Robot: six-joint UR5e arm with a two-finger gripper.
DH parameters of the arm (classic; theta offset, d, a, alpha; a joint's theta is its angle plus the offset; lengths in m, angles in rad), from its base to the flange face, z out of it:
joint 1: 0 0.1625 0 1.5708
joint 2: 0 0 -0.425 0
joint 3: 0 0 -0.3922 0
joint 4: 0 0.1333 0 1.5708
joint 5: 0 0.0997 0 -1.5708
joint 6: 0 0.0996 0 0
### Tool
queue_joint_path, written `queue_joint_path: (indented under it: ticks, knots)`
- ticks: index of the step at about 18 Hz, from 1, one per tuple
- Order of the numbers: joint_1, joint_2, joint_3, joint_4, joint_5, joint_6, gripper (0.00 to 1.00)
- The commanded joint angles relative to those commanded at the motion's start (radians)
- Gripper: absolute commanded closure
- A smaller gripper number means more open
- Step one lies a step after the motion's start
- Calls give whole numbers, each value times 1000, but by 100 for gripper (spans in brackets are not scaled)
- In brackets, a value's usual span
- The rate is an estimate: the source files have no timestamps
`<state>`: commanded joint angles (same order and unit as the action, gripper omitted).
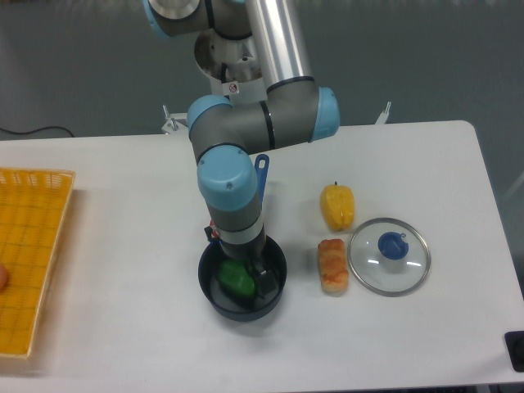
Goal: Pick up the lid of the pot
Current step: 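Raise the gripper up out of the dark blue saucepan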
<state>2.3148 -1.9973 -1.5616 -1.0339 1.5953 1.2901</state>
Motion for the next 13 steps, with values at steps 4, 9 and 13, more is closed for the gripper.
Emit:
queue_joint_path:
  ticks: [4, 9, 13]
  knots:
    - [0, 0, 2, 2, -9, -12, 0]
    - [-2, 2, -17, 38, -9, -21, 0]
    - [23, 26, -52, 51, 3, -23, 0]
